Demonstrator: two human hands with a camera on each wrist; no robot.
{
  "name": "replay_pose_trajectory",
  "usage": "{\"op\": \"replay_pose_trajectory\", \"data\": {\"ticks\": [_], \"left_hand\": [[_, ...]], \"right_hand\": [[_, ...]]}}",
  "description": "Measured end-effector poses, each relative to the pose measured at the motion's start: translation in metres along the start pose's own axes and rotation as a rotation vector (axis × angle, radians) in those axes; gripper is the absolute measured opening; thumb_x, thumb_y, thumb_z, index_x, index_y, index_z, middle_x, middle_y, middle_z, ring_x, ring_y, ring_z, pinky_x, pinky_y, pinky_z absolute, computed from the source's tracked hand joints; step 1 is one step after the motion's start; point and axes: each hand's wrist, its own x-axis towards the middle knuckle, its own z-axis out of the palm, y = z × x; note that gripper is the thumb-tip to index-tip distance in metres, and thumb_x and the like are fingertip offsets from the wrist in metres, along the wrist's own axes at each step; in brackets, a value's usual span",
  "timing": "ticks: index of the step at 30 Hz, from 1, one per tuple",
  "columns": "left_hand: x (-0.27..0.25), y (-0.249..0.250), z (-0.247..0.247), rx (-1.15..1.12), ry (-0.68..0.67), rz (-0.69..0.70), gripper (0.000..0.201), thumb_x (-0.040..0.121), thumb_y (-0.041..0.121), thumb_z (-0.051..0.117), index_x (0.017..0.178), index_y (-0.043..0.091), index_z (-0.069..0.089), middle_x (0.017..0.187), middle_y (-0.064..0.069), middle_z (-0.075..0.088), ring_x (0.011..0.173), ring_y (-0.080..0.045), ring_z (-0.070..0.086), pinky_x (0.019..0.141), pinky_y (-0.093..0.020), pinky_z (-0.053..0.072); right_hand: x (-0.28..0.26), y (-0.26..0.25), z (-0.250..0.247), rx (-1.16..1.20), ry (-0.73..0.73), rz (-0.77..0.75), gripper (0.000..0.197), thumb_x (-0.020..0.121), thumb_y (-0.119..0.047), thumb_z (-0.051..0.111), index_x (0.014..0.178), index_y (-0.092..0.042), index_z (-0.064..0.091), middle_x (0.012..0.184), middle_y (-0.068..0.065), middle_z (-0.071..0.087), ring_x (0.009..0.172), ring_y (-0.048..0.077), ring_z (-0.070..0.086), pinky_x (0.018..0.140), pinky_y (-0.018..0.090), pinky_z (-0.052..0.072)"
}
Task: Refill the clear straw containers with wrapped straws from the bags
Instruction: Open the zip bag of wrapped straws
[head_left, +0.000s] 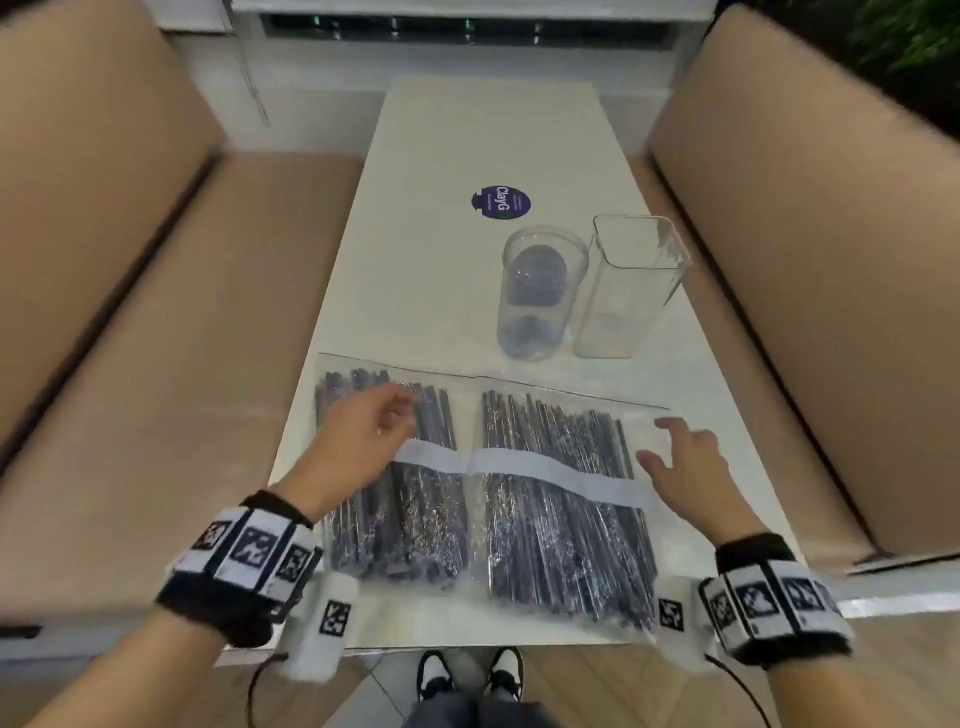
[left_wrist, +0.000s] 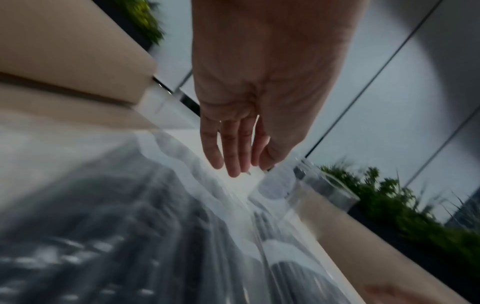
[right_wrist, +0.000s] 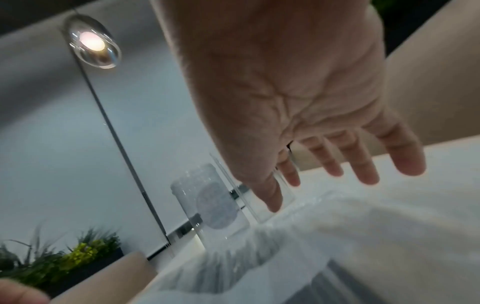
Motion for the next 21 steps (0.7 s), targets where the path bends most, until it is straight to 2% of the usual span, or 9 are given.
{"op": "replay_pose_trajectory", "data": {"ticks": [2,6,8,10,12,14,17,19,21], "left_hand": [[0.015,0.015,0.021,0.046,-0.107,0.002,0.030,0.097,0.017,0.054,0.127,0.011,0.058,0.115,-0.002,0.065,0.096,-0.013,0.060,0.090,-0.028,0.051],[0.043,0.029,0.065,0.049,-0.266,-0.105,0.047,0.099,0.030,0.051,0.139,0.007,0.044,0.126,-0.011,0.063,0.088,-0.015,0.059,0.077,-0.023,0.046],[0.049,0.032,0.077,0.011,-0.277,-0.135,0.055,0.098,0.035,0.052,0.142,0.005,0.037,0.114,-0.007,0.064,0.078,-0.012,0.058,0.069,-0.021,0.046],[0.049,0.040,0.081,-0.057,-0.260,-0.150,0.065,0.096,0.037,0.055,0.147,0.004,0.029,0.093,0.003,0.059,0.070,-0.006,0.052,0.062,-0.017,0.043],[0.047,0.047,0.080,-0.152,-0.219,-0.153,0.072,0.093,0.036,0.062,0.147,0.005,0.027,0.099,0.006,0.057,0.076,-0.007,0.051,0.071,-0.018,0.043],[0.042,0.056,0.070,-0.237,-0.168,-0.148,0.072,0.090,0.032,0.067,0.146,0.008,0.029,0.106,0.009,0.054,0.086,-0.009,0.052,0.078,-0.020,0.042],[0.036,0.070,0.041,-0.368,-0.047,-0.111,0.070,0.090,0.021,0.067,0.149,0.014,0.029,0.101,0.008,0.058,0.083,-0.012,0.062,0.067,-0.020,0.049],[0.034,0.080,0.009,-0.441,0.050,-0.045,0.068,0.091,0.018,0.066,0.149,0.022,0.031,0.097,0.006,0.059,0.080,-0.015,0.064,0.069,-0.024,0.053],[0.033,0.093,-0.032,-0.476,0.112,0.074,0.067,0.087,0.020,0.068,0.146,0.029,0.038,0.089,0.007,0.058,0.086,-0.016,0.064,0.082,-0.034,0.053]], "right_hand": [[0.008,-0.013,0.010,0.101,0.006,0.101,0.058,0.098,-0.035,0.052,0.147,-0.015,0.030,0.143,0.025,0.031,0.123,0.048,0.044,0.105,0.054,0.037],[0.014,-0.032,0.024,0.185,0.032,0.155,0.063,0.097,-0.028,0.056,0.149,-0.010,0.025,0.145,0.028,0.027,0.129,0.047,0.037,0.103,0.046,0.035],[0.015,-0.032,0.025,0.309,0.053,0.146,0.063,0.096,-0.014,0.058,0.149,-0.006,0.025,0.145,0.028,0.026,0.125,0.045,0.042,0.094,0.036,0.038],[0.014,-0.031,0.024,0.392,0.062,0.134,0.062,0.094,-0.004,0.057,0.148,-0.006,0.027,0.143,0.029,0.034,0.123,0.040,0.046,0.084,0.028,0.034],[0.008,-0.032,0.019,0.438,0.096,0.084,0.061,0.091,-0.001,0.059,0.146,-0.009,0.032,0.136,0.026,0.048,0.121,0.035,0.050,0.084,0.026,0.034],[-0.002,-0.037,0.004,0.489,0.146,0.019,0.058,0.089,-0.002,0.061,0.142,-0.013,0.039,0.127,0.019,0.056,0.108,0.031,0.057,0.080,0.026,0.038],[-0.025,-0.045,-0.037,0.489,0.162,-0.198,0.052,0.088,-0.005,0.066,0.134,-0.021,0.047,0.109,0.009,0.065,0.079,0.025,0.068,0.068,0.031,0.048],[-0.041,-0.047,-0.079,0.420,0.223,-0.343,0.042,0.088,-0.011,0.069,0.125,-0.026,0.056,0.095,0.002,0.072,0.073,0.018,0.070,0.074,0.030,0.052],[-0.046,-0.049,-0.128,0.375,0.375,-0.412,0.027,0.090,-0.022,0.067,0.113,-0.035,0.063,0.085,-0.007,0.075,0.078,0.012,0.069,0.080,0.024,0.052]]}}
